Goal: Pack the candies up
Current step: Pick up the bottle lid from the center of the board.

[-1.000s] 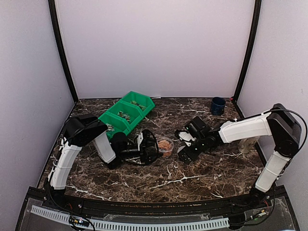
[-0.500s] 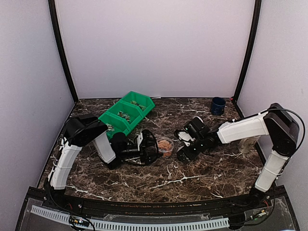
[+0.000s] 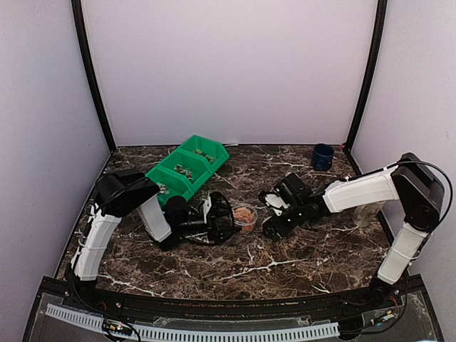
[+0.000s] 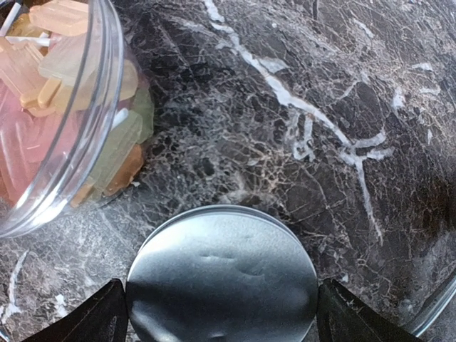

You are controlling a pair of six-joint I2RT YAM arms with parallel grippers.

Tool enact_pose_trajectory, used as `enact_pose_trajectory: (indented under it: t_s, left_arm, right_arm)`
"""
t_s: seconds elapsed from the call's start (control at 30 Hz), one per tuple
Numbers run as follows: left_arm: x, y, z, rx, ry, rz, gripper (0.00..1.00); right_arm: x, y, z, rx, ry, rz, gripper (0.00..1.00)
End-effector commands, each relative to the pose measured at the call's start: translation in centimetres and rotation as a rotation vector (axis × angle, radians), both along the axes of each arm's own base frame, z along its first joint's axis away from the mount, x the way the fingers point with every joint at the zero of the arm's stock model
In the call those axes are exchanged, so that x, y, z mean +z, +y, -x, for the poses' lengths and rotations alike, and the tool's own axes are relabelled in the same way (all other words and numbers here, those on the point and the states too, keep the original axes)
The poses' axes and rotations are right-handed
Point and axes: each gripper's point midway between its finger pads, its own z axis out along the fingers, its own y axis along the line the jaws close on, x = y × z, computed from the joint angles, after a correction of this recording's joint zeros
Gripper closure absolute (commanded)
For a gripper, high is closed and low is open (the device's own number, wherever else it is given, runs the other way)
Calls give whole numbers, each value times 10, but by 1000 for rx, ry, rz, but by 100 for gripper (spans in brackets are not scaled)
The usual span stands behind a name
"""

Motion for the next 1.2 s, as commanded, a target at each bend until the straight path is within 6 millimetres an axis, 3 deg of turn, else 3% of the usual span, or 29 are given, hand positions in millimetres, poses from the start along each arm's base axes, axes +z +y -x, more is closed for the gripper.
enact_pose_trajectory:
  t_s: [0.0,0.43,0.7,0.97,1.0,1.17]
  left_arm:
    - [-29,2,14,-30,54,-50,20]
    - [-33,2,15,-31,55,-58,18]
    - [-33,2,15,-31,50,-58,16]
    - [-42,0,23,-85,48,-83,18]
    - [-42,0,24,-93,50,-83,19]
    - [-43,-2,28,-124,59,-79,24]
  right_arm:
    - [13,1,-3,-8,-29,-31,9]
    - [4,0,-1,-3,-8,-16,12]
    - [18,2,-3,6,-32,-33,14]
    - [37,-1,-2,4,-62,-41,13]
    - [51,-1,-4,4,-91,-64,14]
    - [83,4,-6,26,-146,-108,13]
